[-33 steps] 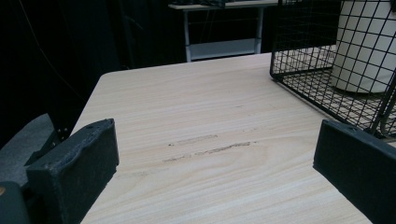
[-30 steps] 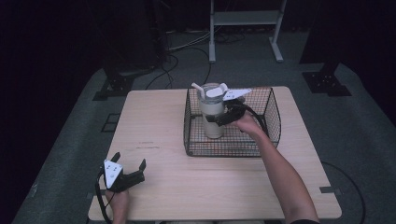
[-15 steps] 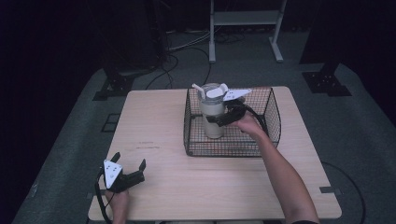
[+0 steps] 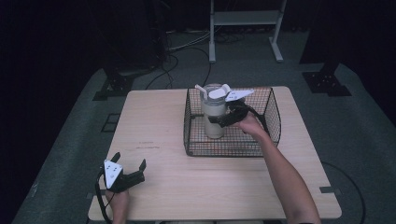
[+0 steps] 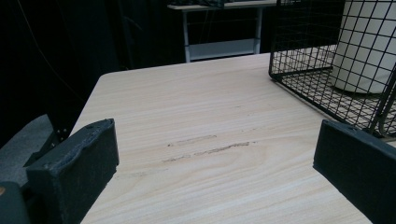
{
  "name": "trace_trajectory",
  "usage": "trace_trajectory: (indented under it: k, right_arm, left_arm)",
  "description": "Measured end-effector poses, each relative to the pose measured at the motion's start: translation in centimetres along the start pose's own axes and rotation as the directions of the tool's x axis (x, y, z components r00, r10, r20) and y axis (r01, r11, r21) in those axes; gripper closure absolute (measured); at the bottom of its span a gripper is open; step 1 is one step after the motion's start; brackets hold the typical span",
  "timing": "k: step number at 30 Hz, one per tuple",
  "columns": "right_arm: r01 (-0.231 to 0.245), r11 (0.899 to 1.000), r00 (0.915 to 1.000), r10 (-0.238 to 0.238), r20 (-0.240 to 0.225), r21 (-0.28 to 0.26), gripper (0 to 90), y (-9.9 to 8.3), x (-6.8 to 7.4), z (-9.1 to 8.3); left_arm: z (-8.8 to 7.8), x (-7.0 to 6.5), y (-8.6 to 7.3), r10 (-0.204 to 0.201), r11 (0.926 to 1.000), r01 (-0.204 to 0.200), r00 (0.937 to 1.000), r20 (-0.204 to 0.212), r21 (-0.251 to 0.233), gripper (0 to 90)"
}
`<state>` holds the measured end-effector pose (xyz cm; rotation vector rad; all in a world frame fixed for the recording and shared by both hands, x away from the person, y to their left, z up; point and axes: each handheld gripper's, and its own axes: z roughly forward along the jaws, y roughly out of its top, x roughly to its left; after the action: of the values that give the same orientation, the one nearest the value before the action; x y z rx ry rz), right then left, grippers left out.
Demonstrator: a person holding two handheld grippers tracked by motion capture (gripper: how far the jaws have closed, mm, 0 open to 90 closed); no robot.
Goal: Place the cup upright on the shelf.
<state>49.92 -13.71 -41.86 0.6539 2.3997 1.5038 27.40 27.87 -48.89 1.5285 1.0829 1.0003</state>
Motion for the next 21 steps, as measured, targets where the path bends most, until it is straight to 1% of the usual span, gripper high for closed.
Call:
trace_trajectory:
  k: [8,21]
  right_arm:
    - [-0.008,1.0,1.0,0.008,0.004,0.007,6.9,-0.14,-0.03,-0.38]
    - [0.007,1.0,1.0,-0.007,0.0,0.03,6.9,-0.27,0.19,-0.87]
  left_arm:
    - [0.03,0.02,0.01,0.003,1.0,-0.003,1.0,-0.001,0.001,0.0]
    - [0.02,-0.03,0.0,0.0,1.0,0.0,1.0,0.0,0.0,0.0]
